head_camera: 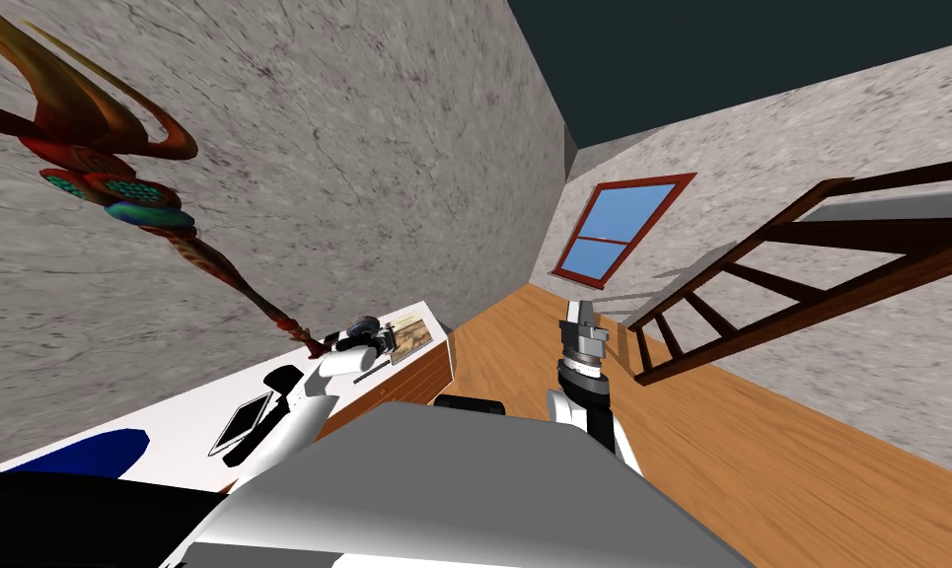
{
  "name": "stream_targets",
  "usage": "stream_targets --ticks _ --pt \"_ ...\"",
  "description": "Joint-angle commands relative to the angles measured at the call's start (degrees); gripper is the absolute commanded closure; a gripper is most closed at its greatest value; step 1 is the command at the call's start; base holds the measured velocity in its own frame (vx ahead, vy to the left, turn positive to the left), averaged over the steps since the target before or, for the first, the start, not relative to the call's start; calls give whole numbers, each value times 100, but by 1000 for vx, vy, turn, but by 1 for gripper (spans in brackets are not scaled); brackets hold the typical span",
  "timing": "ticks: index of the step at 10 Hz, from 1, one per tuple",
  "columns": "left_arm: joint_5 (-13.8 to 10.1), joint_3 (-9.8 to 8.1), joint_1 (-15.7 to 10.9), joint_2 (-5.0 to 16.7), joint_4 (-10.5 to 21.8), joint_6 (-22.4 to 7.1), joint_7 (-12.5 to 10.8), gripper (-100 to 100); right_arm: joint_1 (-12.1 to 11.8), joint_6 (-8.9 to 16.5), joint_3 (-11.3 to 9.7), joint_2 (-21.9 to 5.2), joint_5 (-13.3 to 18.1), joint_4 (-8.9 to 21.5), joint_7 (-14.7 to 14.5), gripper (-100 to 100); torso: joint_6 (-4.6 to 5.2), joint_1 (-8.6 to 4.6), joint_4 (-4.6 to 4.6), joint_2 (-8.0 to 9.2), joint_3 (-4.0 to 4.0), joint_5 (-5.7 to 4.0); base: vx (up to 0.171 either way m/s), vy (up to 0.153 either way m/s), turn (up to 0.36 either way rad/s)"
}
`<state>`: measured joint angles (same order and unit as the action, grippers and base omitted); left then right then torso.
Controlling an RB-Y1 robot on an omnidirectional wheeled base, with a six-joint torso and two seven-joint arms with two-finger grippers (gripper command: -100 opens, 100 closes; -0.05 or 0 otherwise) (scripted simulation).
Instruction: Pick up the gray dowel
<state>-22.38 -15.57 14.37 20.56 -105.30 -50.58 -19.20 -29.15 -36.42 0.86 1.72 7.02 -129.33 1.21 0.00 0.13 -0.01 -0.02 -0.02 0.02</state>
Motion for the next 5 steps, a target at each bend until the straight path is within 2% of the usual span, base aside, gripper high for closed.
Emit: stream_targets --ticks 1,2,5 --pt "-1 -29 -35 -4 84 -286 -44 -100 0 0 0 0 0 0 0 0 0 0 0 0 0 0 8 25 -16" --pt "-1 -29 -35 -4 84 -333 -44 -100 0 0 0 0 0 0 0 0 -1 0 0 1 0 0 2 12 8" --pt "-16 -151 -186 6 420 -867 -177 -100 0 0 0 0 0 0 0 0 -1 -1 0 2 1 0 3 27 -25"
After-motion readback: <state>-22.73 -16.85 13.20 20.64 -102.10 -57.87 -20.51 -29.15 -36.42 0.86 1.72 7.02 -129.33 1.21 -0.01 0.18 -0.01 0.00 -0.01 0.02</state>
